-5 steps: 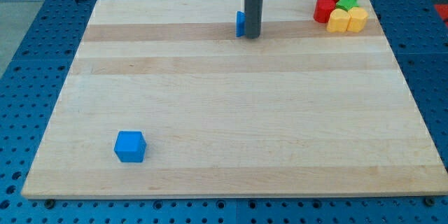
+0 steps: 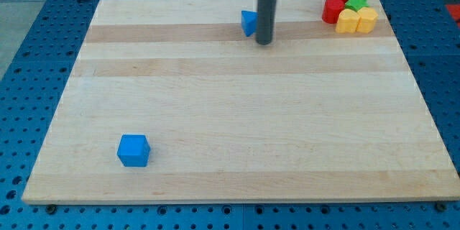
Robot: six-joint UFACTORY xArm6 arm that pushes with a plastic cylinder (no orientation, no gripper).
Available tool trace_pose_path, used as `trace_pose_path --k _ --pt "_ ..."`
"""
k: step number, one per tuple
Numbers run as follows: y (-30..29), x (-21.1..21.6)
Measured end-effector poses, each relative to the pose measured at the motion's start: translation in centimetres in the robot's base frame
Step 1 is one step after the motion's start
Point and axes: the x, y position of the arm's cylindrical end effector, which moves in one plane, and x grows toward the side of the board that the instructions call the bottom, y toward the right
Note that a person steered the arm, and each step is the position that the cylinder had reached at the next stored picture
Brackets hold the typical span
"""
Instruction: Slide the blue triangle towards top right
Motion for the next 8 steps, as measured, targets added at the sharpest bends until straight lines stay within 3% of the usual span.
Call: trace_pose_path --k 1,3,6,8 --pt "-1.5 -1.9" --pt "3.4 -6.0" --pt "-1.3 -2.8" --pt "-4.1 -4.0"
